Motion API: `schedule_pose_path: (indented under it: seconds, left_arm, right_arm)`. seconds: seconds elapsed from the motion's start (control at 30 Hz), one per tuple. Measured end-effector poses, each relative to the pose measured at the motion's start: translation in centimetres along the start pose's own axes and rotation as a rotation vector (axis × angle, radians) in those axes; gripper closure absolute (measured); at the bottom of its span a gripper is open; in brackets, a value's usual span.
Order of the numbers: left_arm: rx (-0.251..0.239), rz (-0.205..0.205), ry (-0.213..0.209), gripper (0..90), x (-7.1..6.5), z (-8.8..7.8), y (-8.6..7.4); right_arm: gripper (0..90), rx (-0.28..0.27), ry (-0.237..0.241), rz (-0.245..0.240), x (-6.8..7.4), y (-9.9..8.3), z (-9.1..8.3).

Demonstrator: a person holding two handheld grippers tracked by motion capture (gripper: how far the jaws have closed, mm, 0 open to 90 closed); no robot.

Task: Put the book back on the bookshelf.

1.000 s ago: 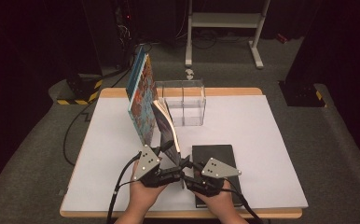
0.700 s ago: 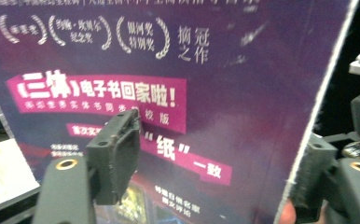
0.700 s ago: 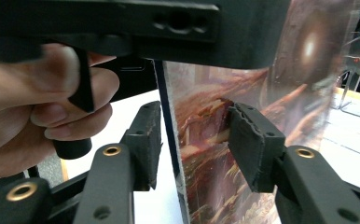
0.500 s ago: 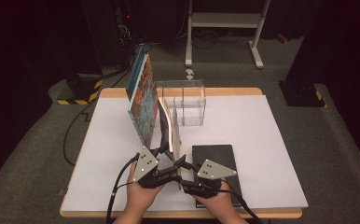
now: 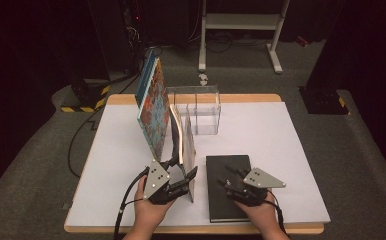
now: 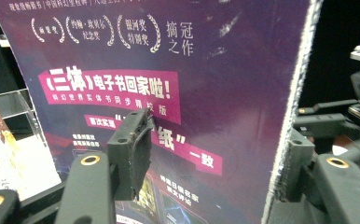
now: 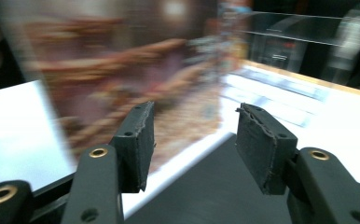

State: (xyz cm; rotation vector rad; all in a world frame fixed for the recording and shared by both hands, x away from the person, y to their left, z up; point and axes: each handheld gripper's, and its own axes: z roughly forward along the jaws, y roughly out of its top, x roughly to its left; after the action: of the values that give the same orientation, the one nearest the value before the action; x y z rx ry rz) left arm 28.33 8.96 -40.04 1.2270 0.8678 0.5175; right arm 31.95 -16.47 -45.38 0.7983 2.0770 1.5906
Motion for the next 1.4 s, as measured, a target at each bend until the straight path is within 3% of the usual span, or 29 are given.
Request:
schedule_pose_path:
  seconds: [0.13,0.2,0.27,0.4,0.5,0.63,0.93,1.17,1.23,1.4]
  left_arm:
    - [-0.004,-0.003,0.014,41.7,0.0,-0.2,0.0]
    - [-0.006,0.008,0.019,42.2,0.0,-0.3,0.0]
    - [-0.011,0.006,0.022,42.8,0.0,-0.3,-0.1]
    - [-0.012,0.016,0.037,43.6,-0.1,-0.4,-0.1]
    - [-0.015,0.020,0.049,46.3,-0.2,-0.5,0.0]
    - [-0.029,0.058,0.076,53.7,-0.2,-0.8,0.0]
    - [-0.066,0.098,0.138,78.1,0.7,-1.5,0.3]
    - [-0.093,0.076,0.116,83.3,0.8,-1.5,0.3]
    - [-0.090,0.099,0.096,83.6,0.5,-1.2,0.3]
    - [-0.091,0.104,0.071,83.7,0.2,-0.3,0.6]
  right_arm:
    - [44.1,0.014,-0.108,0.048,-2.3,-0.6,-0.7]
    - [43.3,0.009,-0.135,0.078,-3.2,-0.8,-1.2]
    - [43.4,0.016,-0.189,0.070,-3.8,-1.0,-1.6]
    - [44.0,0.024,-0.242,0.074,-4.7,-1.5,-2.2]
    - [44.5,0.029,-0.249,0.096,-5.1,-1.8,-2.4]
    - [44.5,0.021,-0.246,0.119,-5.4,-1.9,-2.5]
    - [45.0,0.017,-0.244,0.139,-5.5,-2.0,-2.7]
    - [45.3,0.010,-0.246,0.146,-5.6,-2.0,-2.8]
    - [45.3,0.009,-0.246,0.149,-5.6,-2.0,-2.9]
    - [45.4,0.007,-0.246,0.152,-5.6,-2.0,-2.9]
